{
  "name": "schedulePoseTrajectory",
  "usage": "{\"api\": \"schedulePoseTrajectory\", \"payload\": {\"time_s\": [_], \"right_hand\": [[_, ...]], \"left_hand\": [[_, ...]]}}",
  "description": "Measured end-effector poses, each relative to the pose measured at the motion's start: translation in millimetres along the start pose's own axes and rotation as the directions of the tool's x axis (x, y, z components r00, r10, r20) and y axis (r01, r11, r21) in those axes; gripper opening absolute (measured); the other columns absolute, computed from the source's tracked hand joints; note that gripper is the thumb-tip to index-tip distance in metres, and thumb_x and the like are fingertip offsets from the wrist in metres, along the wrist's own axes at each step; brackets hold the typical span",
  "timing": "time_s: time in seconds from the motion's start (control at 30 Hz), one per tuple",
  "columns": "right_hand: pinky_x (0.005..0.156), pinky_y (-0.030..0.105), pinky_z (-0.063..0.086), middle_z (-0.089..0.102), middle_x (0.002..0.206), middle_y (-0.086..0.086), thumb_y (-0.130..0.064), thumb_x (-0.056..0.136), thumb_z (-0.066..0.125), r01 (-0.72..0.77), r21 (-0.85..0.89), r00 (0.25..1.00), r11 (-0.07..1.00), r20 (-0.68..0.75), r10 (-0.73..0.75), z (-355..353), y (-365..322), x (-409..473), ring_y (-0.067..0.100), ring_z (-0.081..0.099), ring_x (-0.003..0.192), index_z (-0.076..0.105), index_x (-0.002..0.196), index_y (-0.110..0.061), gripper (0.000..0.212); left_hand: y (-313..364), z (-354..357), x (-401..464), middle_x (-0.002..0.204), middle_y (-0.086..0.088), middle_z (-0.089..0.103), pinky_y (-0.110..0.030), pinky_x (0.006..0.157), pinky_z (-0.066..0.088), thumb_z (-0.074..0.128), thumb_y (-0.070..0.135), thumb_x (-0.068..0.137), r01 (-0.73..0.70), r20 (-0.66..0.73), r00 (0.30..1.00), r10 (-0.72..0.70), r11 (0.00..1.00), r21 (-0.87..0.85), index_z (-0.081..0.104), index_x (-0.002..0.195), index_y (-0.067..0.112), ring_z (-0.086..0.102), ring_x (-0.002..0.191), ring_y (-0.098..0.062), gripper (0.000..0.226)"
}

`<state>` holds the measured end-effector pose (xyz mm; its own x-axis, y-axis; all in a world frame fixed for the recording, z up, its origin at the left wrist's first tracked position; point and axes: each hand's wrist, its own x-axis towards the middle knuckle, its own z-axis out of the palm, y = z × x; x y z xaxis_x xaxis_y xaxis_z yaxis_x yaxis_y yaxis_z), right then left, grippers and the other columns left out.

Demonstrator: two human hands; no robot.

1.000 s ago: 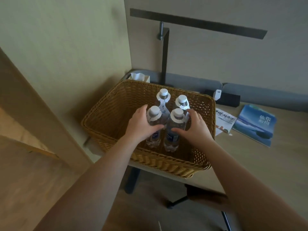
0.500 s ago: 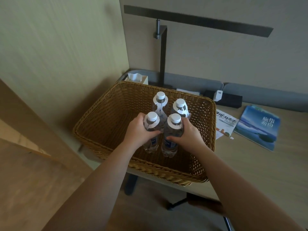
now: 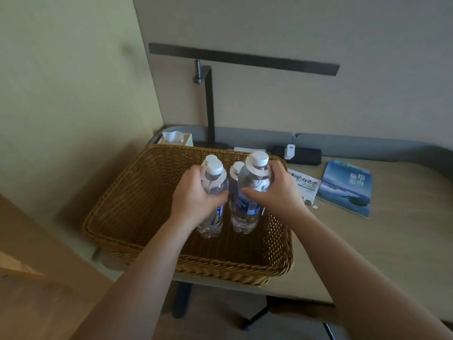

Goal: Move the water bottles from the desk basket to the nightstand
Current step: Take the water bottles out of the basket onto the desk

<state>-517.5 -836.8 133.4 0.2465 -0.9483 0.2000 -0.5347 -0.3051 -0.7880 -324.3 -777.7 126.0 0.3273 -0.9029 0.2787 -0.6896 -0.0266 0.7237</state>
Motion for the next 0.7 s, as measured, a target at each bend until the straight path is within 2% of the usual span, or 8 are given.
{"api": "schedulePoseTrajectory", "payload": {"time_s": [0.1,0.23,0.37,0.47,0.53,0.6,0.7], "right_hand": [[0.064,0.01,0.04,0.052,0.091,-0.024,-0.047,0.059,0.079,0.022,0.045,0.991,0.999,-0.136,-0.016,-38,-14,0,-0.006,0.054,0.085,0.042,0.108,-0.034,0.063],[0.061,0.009,0.043,0.062,0.091,-0.018,-0.044,0.059,0.081,0.027,0.089,0.957,0.996,-0.289,0.0,-97,-19,-3,-0.006,0.06,0.081,0.05,0.106,-0.028,0.059],[0.057,0.007,0.04,0.064,0.089,-0.016,-0.046,0.058,0.081,0.019,0.085,0.915,0.996,-0.403,0.017,-158,-4,-11,-0.007,0.059,0.077,0.052,0.101,-0.028,0.054],[0.057,0.008,0.041,0.064,0.086,-0.016,-0.047,0.057,0.08,-0.022,0.088,0.9,0.996,-0.432,0.058,-201,23,-22,-0.007,0.059,0.074,0.053,0.098,-0.028,0.052],[0.061,0.018,0.046,0.065,0.087,-0.012,-0.044,0.059,0.082,-0.055,0.071,0.898,0.996,-0.433,0.08,-226,49,-32,-0.001,0.061,0.076,0.054,0.099,-0.026,0.051],[0.064,0.024,0.048,0.065,0.088,-0.01,-0.042,0.059,0.082,-0.08,0.058,0.894,0.995,-0.438,0.098,-253,79,-44,0.003,0.062,0.079,0.055,0.098,-0.024,0.051],[0.059,0.016,0.041,0.062,0.085,-0.017,-0.043,0.059,0.083,-0.121,0.047,0.897,0.992,-0.423,0.129,-295,125,-60,-0.009,0.058,0.076,0.054,0.096,-0.028,0.05]], "left_hand": [[38,2,13,0.101,0.007,0.056,-0.02,0.066,0.038,0.081,0.045,0.058,-0.1,0.007,0.995,0.101,0.995,-0.028,0.049,0.102,0.028,0.054,0.089,-0.01,0.057],[94,14,23,0.103,0.001,0.062,-0.035,0.078,0.049,0.083,0.04,0.063,-0.182,-0.007,0.983,0.182,0.982,-0.057,0.055,0.109,0.02,0.059,0.093,-0.017,0.057],[153,32,26,0.1,0.003,0.062,-0.024,0.07,0.046,0.08,0.044,0.065,-0.306,-0.022,0.952,0.306,0.945,-0.111,0.055,0.108,0.021,0.058,0.088,-0.015,0.056],[195,58,23,0.097,0.001,0.064,-0.033,0.072,0.051,0.08,0.045,0.065,-0.353,0.014,0.934,0.357,0.928,-0.12,0.056,0.105,0.017,0.06,0.086,-0.017,0.054],[218,86,17,0.092,-0.001,0.064,-0.037,0.072,0.051,0.081,0.043,0.064,-0.357,0.031,0.931,0.364,0.925,-0.129,0.057,0.1,0.015,0.06,0.082,-0.019,0.052],[238,120,7,0.085,0.0,0.062,-0.031,0.064,0.046,0.081,0.042,0.063,-0.354,0.042,0.931,0.363,0.925,-0.142,0.056,0.094,0.014,0.058,0.075,-0.019,0.049],[267,181,-11,0.082,0.002,0.062,-0.026,0.06,0.04,0.083,0.037,0.062,-0.294,0.08,0.946,0.313,0.938,-0.185,0.056,0.093,0.015,0.056,0.073,-0.018,0.047]]}}
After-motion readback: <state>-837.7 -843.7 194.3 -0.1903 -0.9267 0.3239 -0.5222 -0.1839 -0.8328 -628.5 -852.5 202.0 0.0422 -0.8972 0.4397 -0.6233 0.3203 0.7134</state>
